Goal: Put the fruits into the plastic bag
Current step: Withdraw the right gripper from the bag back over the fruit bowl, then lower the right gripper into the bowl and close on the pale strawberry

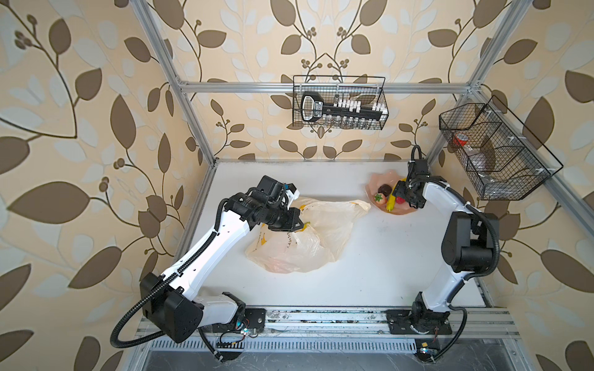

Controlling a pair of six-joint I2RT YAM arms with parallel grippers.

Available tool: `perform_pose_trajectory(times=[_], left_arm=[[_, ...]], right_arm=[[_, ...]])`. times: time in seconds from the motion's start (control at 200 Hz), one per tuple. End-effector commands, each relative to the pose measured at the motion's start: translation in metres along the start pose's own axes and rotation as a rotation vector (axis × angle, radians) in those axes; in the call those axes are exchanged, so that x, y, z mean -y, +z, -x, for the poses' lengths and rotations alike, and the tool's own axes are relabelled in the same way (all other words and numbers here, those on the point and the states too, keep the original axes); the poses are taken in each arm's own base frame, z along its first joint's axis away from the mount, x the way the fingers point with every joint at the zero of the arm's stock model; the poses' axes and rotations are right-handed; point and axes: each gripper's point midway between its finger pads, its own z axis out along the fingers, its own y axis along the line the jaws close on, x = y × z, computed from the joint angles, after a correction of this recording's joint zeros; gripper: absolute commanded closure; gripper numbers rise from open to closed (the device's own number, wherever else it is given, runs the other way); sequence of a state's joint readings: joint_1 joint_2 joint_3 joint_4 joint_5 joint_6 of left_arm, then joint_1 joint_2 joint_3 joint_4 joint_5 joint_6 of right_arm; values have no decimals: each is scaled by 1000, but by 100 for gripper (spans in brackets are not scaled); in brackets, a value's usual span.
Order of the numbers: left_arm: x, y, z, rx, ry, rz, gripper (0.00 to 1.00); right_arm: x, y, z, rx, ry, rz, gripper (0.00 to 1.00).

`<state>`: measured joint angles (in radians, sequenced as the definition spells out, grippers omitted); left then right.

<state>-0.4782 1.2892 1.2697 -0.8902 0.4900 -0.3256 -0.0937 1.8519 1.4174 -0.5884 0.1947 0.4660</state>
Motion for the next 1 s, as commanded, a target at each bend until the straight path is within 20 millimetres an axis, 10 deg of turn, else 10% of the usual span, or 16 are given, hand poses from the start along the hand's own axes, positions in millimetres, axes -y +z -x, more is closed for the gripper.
perform_pose_trajectory(times=[0.0, 0.995], left_arm=[[3, -3, 0, 2, -1, 2, 100], [-1, 2, 8, -11, -21, 34, 100]], right_arm=[[-1, 8, 18, 28, -8, -17, 20], [0, 74, 20, -42, -15, -84, 36]])
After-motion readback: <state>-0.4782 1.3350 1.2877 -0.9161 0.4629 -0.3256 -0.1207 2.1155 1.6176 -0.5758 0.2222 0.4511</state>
